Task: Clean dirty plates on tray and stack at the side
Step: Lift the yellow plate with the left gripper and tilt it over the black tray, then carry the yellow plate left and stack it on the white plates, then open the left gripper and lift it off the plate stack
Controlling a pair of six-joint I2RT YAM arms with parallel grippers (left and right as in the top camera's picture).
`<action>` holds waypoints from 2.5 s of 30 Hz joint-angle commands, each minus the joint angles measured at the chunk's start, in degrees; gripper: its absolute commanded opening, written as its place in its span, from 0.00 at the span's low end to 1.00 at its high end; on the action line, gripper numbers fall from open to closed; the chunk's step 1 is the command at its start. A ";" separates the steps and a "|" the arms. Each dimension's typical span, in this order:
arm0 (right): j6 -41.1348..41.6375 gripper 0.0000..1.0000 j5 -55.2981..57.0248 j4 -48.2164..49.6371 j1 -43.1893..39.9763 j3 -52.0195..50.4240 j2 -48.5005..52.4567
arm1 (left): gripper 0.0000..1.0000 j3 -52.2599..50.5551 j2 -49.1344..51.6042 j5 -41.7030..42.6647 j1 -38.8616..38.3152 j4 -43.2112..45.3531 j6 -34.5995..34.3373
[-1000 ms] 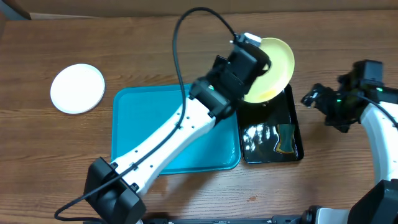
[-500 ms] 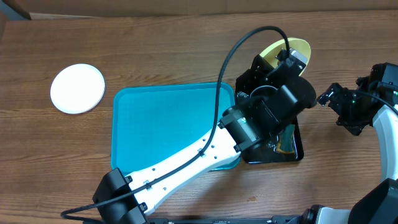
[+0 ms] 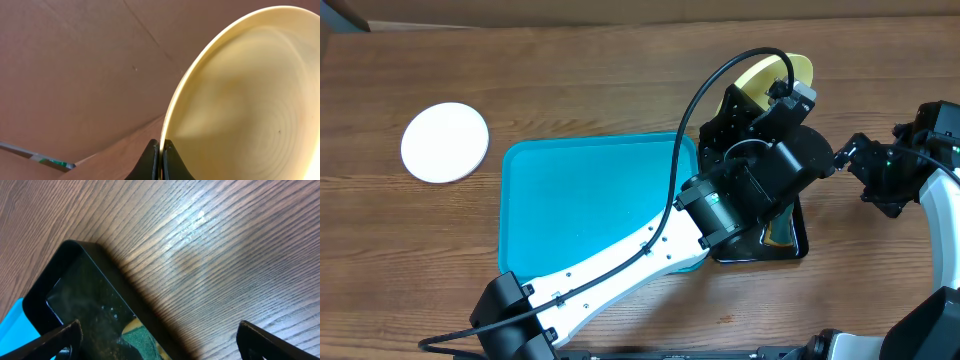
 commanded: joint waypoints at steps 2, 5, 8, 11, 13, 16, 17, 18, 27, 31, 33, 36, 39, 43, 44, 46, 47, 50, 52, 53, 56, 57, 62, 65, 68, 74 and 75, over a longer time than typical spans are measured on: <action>0.15 1.00 0.22 0.33 -0.11 1.20 -0.68 | 0.04 1.51 0.48 -1.55 0.37 0.50 -3.15; 0.15 1.00 0.22 0.33 -0.11 1.20 -0.68 | 0.04 1.51 0.48 -0.13 0.81 0.44 -5.07; 0.15 1.00 0.22 0.35 -0.11 1.20 -0.68 | 0.04 1.51 0.48 7.93 1.92 -2.19 -7.41; 0.15 1.00 0.22 0.35 -0.11 1.20 -0.68 | 0.04 1.53 0.48 15.58 4.13 -5.68 -11.56; 0.15 1.00 0.22 0.35 -0.11 1.20 -0.68 | 0.04 1.53 0.48 22.38 7.17 -8.94 -15.96; 0.15 1.00 0.22 0.33 -0.11 1.20 -0.68 | 0.04 1.53 0.48 37.00 15.63 -14.23 -23.15; 0.15 1.00 0.20 0.35 -0.11 1.20 -0.68 | 0.04 1.53 0.48 41.33 18.88 -15.65 -25.11; 0.17 1.00 0.22 0.35 -0.11 1.20 -0.68 | 0.04 1.53 0.48 47.71 24.00 -17.49 -27.56; 0.15 1.00 0.20 0.33 -0.11 1.20 -0.68 | 0.04 1.44 0.50 65.00 56.61 -26.97 -35.63; 0.15 1.00 0.22 0.35 -0.11 1.20 -0.68 | 0.04 1.44 1.16 64.78 70.18 -30.05 -35.56; 0.15 1.00 0.20 0.33 -0.11 1.20 -0.68 | 0.04 1.33 2.29 64.87 76.74 -31.15 -35.58; 0.15 1.00 0.20 0.35 -0.11 1.20 -0.68 | 0.04 0.72 4.28 64.85 83.23 -31.71 -35.60; 0.17 1.00 0.22 0.35 -0.11 1.20 -0.68 | 0.04 0.26 7.45 64.87 88.52 -31.95 -35.60; 0.15 1.00 0.20 0.35 -0.11 1.20 -0.68 | 0.04 0.26 13.90 64.94 94.12 -31.76 -35.60; 0.15 1.00 0.22 0.33 -0.11 1.20 -0.68 | 0.04 0.26 14.84 65.02 94.84 -31.58 -35.60; 0.15 1.00 0.22 0.33 -0.11 1.20 -0.68 | 0.04 0.26 16.57 65.66 96.15 -30.62 -35.58; 0.15 1.00 0.22 0.35 -0.11 1.20 -0.68 | 0.04 0.26 17.33 66.47 96.67 -29.92 -35.58; 0.15 1.00 0.20 0.33 -0.11 1.20 -0.68 | 0.04 0.26 18.47 69.64 97.48 -27.74 -35.58; 0.15 1.00 0.22 0.33 -0.11 1.20 -0.68 | 0.12 0.26 18.53 70.71 97.55 -26.51 -35.56; 0.17 1.00 0.22 0.33 -0.11 1.20 -0.68 | 0.26 0.28 18.53 71.45 97.50 -25.88 -35.52; 0.15 1.00 0.20 0.35 -0.11 1.20 -0.68 | 0.63 0.28 18.53 75.71 97.39 -24.59 -35.10; 0.15 1.00 0.20 0.33 -0.11 1.20 -0.68 | 0.73 0.28 18.53 77.22 97.39 -24.37 -35.12; 0.15 1.00 0.20 0.33 -0.11 1.20 -0.68 | 0.82 0.94 18.47 87.86 97.37 -24.22 -35.15; 0.17 1.00 0.20 0.35 -0.11 1.20 -0.68 | 0.83 1.88 18.47 96.56 97.22 -24.17 -35.10; 0.17 1.00 0.20 0.33 -0.11 1.20 -0.68 | 0.83 2.71 18.47 102.44 96.02 -23.91 -33.57; 0.15 1.00 0.20 0.33 -0.11 1.20 -0.68 | 0.95 3.13 18.47 104.10 90.09 -22.97 -30.25; 0.15 1.00 0.20 0.35 -0.11 1.20 -0.68 | 0.99 3.13 18.47 103.25 89.00 -22.82 -30.21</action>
